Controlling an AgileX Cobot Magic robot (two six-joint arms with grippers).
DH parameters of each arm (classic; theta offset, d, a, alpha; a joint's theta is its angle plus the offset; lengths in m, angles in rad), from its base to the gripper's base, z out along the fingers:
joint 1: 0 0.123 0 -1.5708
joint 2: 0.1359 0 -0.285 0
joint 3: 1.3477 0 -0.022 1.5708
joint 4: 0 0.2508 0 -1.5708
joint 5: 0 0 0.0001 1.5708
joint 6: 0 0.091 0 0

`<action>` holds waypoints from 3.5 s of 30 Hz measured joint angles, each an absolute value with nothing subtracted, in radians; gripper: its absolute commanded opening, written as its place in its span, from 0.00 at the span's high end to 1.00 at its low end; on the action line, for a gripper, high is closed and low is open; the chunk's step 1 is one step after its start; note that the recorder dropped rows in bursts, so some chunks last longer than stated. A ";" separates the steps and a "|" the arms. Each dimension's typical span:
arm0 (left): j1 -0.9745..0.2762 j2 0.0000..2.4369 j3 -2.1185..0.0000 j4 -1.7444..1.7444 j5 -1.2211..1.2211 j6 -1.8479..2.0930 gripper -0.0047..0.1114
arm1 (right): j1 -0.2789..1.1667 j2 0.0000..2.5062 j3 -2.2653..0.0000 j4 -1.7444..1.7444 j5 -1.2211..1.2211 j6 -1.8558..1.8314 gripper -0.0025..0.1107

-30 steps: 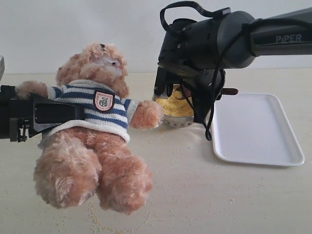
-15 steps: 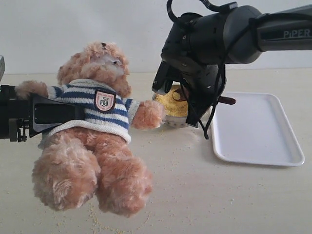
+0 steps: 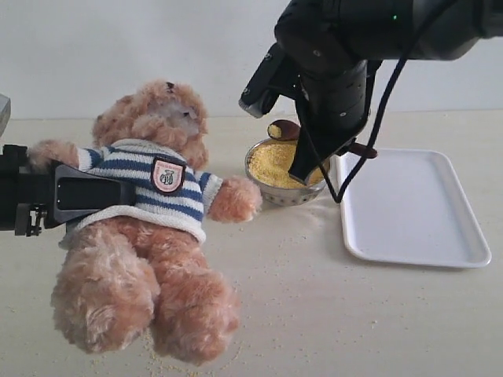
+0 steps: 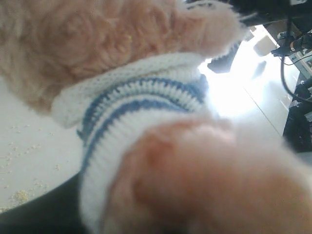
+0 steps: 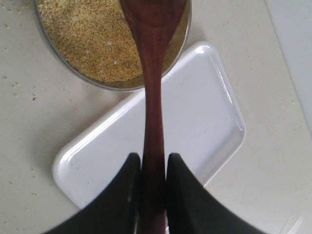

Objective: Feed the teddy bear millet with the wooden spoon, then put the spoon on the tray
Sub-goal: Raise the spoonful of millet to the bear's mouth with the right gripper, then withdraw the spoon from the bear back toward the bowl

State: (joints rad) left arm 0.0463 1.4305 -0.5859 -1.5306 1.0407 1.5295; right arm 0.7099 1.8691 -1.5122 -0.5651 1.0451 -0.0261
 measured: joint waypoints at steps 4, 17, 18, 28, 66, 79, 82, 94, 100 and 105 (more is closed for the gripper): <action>0.046 1.431 -0.569 -1.519 1.018 1.529 0.92 | 0.710 1.818 -1.512 -0.511 1.068 -0.037 0.98; 0.046 1.518 -0.516 -1.673 0.950 1.656 0.92 | 0.710 1.673 -1.512 -0.216 1.125 -0.207 0.98; 0.046 1.536 -0.516 -1.684 0.948 1.664 0.92 | 0.710 1.673 -1.512 -0.208 1.125 -0.212 0.98; 0.046 1.706 -0.526 -1.722 0.960 1.756 0.92 | 0.728 1.673 -1.512 -0.170 1.120 -0.274 0.98; 0.046 1.716 -0.578 -1.725 1.040 1.735 0.92 | 0.838 1.753 -1.512 -0.262 0.978 -0.305 0.98; 0.046 1.716 -0.578 -1.725 1.049 1.733 0.92 | 0.887 1.782 -1.512 -0.390 0.944 -0.358 0.98; 0.046 1.716 -0.578 -1.725 1.053 1.733 0.92 | 0.927 1.791 -1.512 -0.466 0.948 -0.358 0.98; 0.046 1.716 -0.578 -1.725 1.065 1.732 0.92 | 1.017 1.795 -1.512 -0.796 0.996 -0.312 0.98; 0.046 1.716 -0.578 -1.725 1.071 1.732 0.92 | 1.058 1.799 -1.512 -0.922 1.026 -0.340 0.98; 0.046 1.716 -0.578 -1.725 1.071 1.732 0.92 | 1.091 1.826 -1.492 -0.971 1.061 -0.395 0.98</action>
State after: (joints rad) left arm 0.0463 1.7156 -0.5784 -1.7255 1.0706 1.7318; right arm 1.0910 1.8258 -1.4919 -0.9705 1.0606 -0.3954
